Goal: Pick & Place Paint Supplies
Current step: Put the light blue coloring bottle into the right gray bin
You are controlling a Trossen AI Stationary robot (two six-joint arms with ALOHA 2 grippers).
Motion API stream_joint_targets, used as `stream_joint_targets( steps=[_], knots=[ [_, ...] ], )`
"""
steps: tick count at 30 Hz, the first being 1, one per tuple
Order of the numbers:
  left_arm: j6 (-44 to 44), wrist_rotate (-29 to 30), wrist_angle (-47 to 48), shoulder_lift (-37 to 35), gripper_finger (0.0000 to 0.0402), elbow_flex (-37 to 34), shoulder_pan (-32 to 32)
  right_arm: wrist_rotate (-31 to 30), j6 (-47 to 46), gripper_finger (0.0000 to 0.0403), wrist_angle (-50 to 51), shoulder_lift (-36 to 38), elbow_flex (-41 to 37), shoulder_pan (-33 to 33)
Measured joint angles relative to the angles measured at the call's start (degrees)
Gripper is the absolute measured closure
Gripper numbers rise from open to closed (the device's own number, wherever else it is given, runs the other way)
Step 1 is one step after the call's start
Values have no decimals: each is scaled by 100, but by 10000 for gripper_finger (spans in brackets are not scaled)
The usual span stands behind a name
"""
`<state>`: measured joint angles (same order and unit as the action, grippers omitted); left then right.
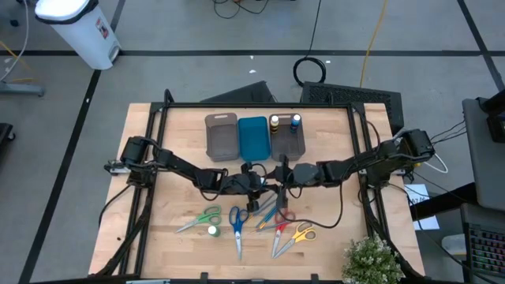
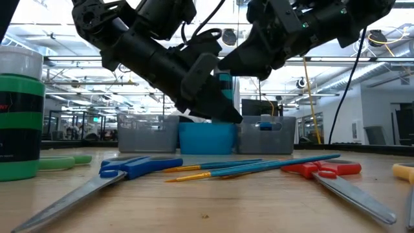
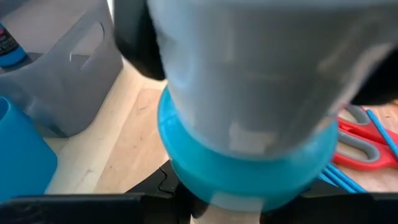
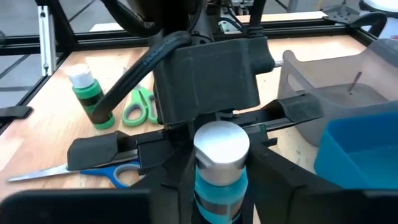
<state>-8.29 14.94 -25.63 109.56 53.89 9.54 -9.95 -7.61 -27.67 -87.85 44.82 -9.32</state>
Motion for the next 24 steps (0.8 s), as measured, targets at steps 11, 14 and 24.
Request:
stream_joint_targets(
  steps=[11,14,24],
  knots=[
    [-227,-8,153,-262,160,-2,50,279,104,305,144,284,-11,0],
    [-39,-7,416,-613,118,-2,50,278,84,304,458,566,-6,-2],
    [24,10,961,-1752,53,4,50,-74,-16,304,1119,1782,-477,-7]
  ],
)
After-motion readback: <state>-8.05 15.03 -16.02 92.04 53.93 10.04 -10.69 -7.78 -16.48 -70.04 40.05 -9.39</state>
